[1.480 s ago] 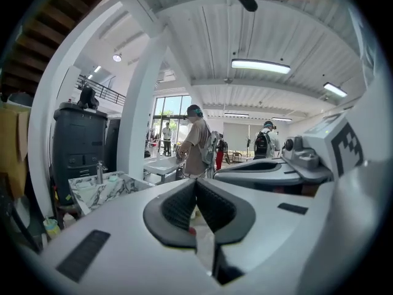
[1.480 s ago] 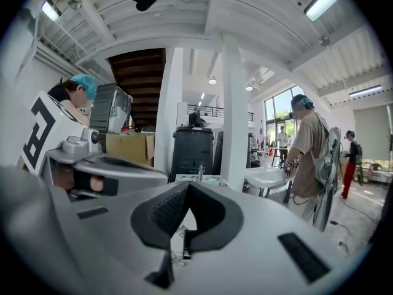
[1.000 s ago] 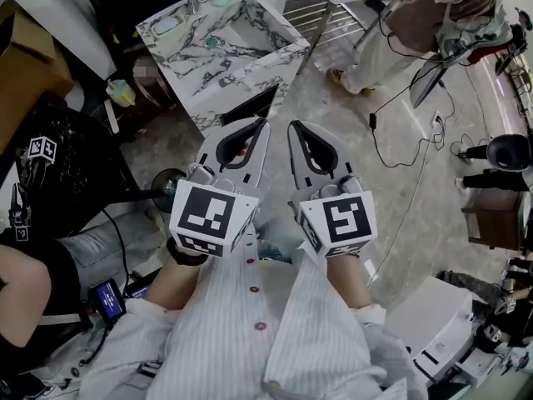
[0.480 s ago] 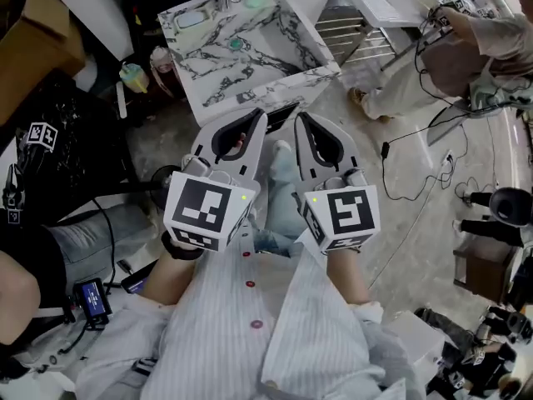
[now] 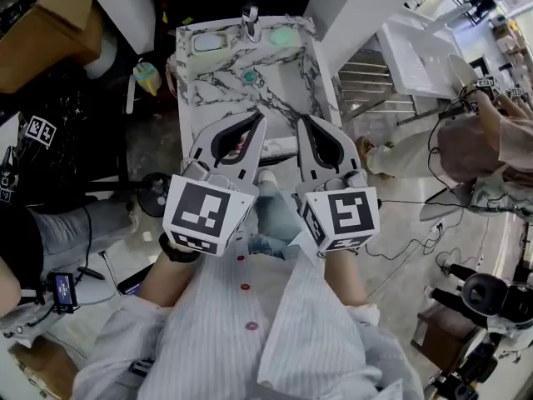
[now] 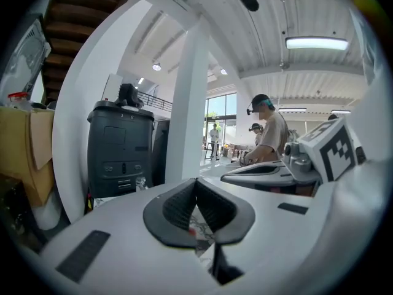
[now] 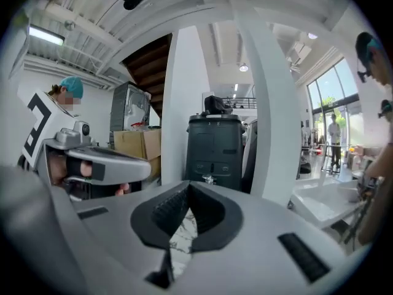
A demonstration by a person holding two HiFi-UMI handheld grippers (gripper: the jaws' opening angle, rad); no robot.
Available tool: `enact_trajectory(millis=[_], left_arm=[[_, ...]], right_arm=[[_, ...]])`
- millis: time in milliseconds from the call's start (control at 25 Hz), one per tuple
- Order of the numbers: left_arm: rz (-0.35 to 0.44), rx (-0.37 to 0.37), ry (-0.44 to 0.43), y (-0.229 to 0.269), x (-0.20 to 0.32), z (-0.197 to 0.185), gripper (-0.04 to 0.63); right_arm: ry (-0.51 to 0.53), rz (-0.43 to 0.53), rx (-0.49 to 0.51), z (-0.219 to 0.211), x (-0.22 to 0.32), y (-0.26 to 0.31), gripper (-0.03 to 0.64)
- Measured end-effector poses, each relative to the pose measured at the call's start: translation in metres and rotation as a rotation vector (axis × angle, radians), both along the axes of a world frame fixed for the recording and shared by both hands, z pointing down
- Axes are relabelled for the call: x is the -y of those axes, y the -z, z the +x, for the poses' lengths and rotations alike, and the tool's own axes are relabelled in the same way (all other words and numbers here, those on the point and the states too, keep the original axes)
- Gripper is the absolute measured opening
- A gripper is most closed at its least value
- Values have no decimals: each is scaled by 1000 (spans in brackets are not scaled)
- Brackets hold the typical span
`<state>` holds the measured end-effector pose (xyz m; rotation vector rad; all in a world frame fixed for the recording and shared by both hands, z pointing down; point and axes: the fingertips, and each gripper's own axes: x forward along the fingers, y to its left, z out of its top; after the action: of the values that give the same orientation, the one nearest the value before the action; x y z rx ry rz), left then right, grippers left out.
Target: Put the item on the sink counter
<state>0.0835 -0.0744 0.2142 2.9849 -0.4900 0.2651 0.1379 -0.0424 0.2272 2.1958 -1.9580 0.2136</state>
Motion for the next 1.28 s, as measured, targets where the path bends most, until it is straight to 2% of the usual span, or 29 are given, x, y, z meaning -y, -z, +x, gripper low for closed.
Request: enact_trajectory(millis=[240, 560, 800, 1280], left_arm=[[0, 4, 112, 5, 37, 50, 15], [-19, 2, 256, -2, 73, 84, 15], [-22, 15, 277, -6, 88, 90, 15], [-36, 38, 278, -13, 116, 84, 15]], right_arm=[[117, -1, 5, 54, 45, 6, 9], [262, -31, 8, 91, 88, -3, 9], [303, -54, 10, 92, 109, -11, 9], [291, -79, 18, 94, 145, -22, 9]])
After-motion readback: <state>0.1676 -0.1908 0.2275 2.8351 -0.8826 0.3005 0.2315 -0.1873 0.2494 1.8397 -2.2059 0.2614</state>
